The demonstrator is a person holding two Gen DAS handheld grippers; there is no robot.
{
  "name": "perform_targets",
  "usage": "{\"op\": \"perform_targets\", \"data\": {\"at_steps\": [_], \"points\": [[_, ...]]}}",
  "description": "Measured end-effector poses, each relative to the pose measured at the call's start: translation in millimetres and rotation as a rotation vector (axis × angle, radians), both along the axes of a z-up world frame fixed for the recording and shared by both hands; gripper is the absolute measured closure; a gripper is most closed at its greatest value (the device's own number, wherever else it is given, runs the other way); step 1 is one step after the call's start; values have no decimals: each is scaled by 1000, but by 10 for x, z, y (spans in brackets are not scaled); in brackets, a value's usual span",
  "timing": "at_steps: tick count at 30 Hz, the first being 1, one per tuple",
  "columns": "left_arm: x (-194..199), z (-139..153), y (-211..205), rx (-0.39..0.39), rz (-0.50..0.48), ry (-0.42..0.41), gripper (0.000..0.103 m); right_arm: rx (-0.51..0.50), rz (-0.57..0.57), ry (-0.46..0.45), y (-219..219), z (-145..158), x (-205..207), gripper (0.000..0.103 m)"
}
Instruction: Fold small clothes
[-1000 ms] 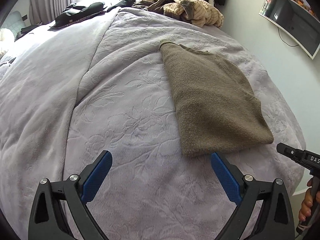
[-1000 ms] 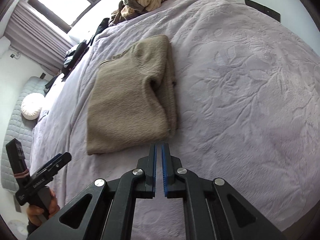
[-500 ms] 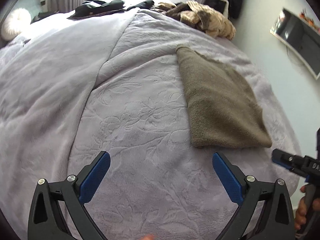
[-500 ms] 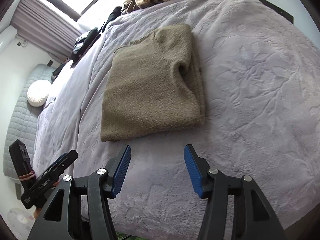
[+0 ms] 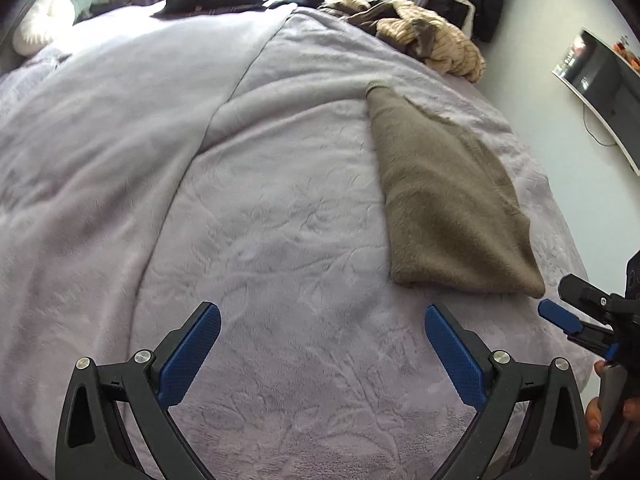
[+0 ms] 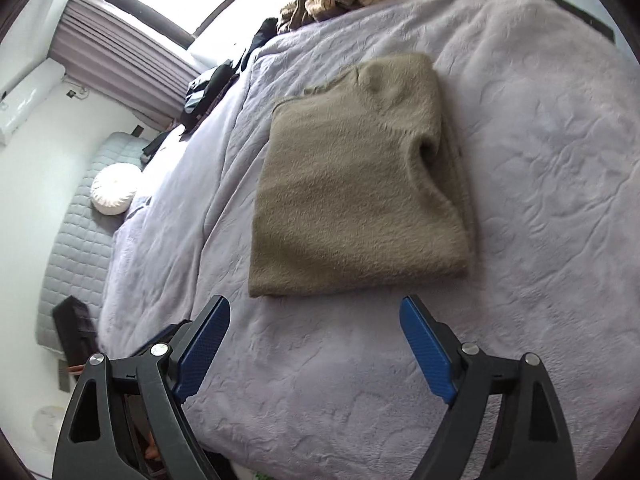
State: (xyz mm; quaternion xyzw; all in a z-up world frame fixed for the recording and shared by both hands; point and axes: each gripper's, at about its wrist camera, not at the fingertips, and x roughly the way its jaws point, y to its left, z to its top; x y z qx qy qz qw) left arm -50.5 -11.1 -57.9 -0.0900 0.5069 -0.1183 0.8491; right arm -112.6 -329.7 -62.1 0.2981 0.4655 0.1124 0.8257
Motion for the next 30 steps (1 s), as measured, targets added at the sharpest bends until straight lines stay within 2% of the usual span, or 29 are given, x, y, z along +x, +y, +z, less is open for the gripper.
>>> {"op": "perform_targets", "data": {"at_steps": [5,11,15,23,30], "points": [[36,-91,-15,18,11,27,1,10,1,17,-61,-38,3,14],[145,-48,-24,54,10,16,1,16,-48,13,-316,22,-16,14],[256,3,-29,89,-12,7,1,29,-68,38,-490,40,-22,14],[461,36,-174,157,-64,6,1,37,-89,68,-610,-118,-11,14],[588,84,-368,184,-105,-1,1,43,-111,67,-772,-149,175,14]]}}
